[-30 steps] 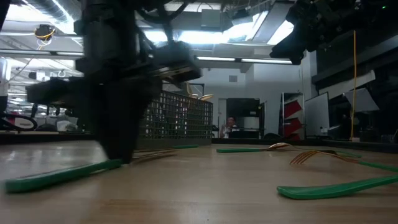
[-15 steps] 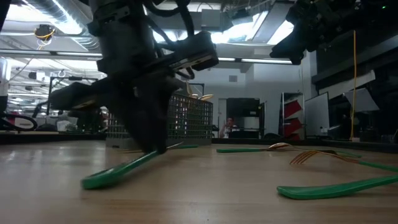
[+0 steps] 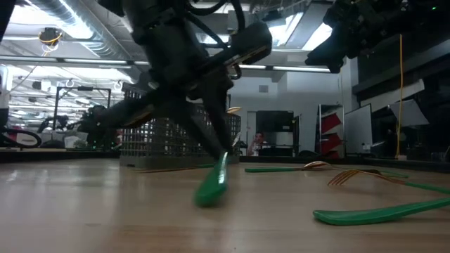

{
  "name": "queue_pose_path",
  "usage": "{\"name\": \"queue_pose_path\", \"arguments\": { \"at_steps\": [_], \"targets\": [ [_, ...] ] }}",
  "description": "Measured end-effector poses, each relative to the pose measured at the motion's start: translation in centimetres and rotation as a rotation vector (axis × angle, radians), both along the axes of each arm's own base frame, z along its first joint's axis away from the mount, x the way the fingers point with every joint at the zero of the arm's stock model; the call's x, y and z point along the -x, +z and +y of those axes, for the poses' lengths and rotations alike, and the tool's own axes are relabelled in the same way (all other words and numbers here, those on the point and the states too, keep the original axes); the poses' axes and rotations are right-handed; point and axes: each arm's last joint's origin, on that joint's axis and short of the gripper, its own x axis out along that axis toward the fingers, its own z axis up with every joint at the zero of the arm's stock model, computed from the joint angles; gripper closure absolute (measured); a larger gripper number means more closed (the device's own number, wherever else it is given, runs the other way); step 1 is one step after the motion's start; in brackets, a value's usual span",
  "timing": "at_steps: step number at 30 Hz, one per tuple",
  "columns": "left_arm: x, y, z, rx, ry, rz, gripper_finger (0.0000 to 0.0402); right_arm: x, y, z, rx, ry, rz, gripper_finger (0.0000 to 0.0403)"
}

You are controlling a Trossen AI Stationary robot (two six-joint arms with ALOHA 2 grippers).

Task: Sort silverware
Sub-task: Put the bottom green-gold table knife into the silverware basket

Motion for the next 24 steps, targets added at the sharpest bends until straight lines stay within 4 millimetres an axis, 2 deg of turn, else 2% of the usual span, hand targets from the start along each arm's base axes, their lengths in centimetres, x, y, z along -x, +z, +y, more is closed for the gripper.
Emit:
{"name": "queue_pose_path", "arguments": {
  "at_steps": [17, 24],
  "targets": [
    [-2.8, 1.1, 5.2, -0.112, -0.012, -0.17, 0.0369, 0.0, 0.0, 0.0, 0.001, -0.003, 0.0, 0.0295],
    [-3.7, 1.7, 7.5, -0.162, -0.017, -0.244, 0.0369, 0.0, 0.0, -0.2, 0.031, -0.069, 0.014, 0.0295]
  ]
}}
